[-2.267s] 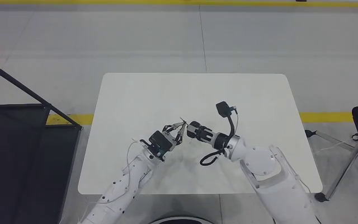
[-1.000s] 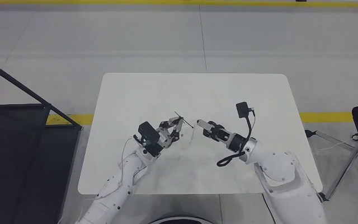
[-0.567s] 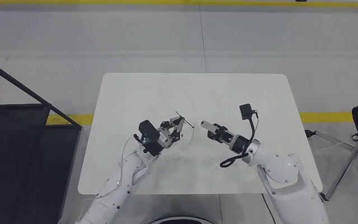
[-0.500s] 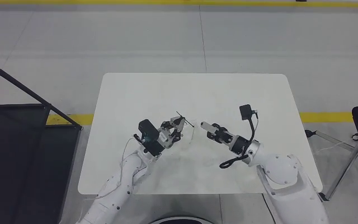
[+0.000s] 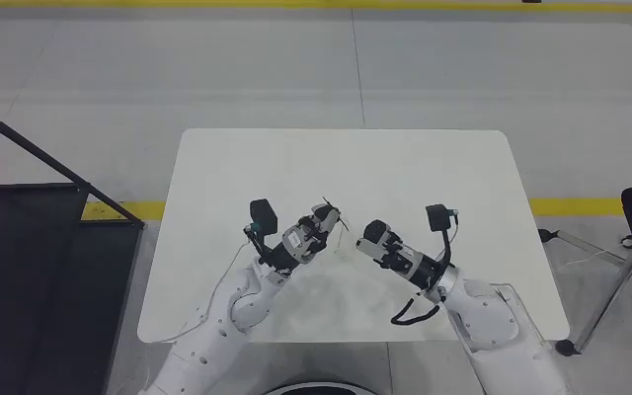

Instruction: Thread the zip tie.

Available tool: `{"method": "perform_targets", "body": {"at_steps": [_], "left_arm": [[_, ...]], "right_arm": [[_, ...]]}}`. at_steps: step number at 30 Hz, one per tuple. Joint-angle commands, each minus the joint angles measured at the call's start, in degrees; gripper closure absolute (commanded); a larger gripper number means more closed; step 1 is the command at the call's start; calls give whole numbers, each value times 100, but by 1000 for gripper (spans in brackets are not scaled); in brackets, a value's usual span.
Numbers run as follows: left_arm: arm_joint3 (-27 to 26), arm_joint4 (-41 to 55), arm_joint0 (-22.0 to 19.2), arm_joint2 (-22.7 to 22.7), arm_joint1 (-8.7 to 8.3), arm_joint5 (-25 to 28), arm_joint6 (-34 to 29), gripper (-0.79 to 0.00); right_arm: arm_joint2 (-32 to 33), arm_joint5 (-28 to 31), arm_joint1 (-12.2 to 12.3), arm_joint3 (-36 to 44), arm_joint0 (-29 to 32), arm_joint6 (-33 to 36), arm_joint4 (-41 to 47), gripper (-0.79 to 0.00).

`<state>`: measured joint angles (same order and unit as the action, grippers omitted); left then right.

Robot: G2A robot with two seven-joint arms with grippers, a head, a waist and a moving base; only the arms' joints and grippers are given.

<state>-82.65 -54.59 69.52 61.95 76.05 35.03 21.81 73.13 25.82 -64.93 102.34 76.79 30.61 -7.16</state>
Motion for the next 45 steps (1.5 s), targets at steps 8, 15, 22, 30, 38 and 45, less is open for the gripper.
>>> {"method": "perform_targets", "body": {"at_steps": [8, 15, 22, 30, 38, 45], "left_arm": [[-162, 564, 136, 21, -6, 229, -364, 0], [-220, 1080, 164, 98, -32, 536, -859, 0], [-244, 1369, 162, 137, -47, 665, -1206, 0], [-281, 1422, 182, 161, -49, 666, -1303, 0], [-297, 1457, 200, 176, -51, 713, -1353, 0], [-308, 1456, 212, 191, -50, 725, -1362, 0]], "right_arm": [[-153, 225, -10, -39, -43, -16, -277, -785], [-246, 372, -26, -144, -90, -180, -394, -696], [-308, 412, -31, -213, -151, -173, -444, -379], [-368, 349, -32, -213, -175, -147, -524, -166], [-403, 231, -36, -245, -235, -111, -482, -139], [-418, 203, -36, -248, -250, -104, -467, 0]]}}
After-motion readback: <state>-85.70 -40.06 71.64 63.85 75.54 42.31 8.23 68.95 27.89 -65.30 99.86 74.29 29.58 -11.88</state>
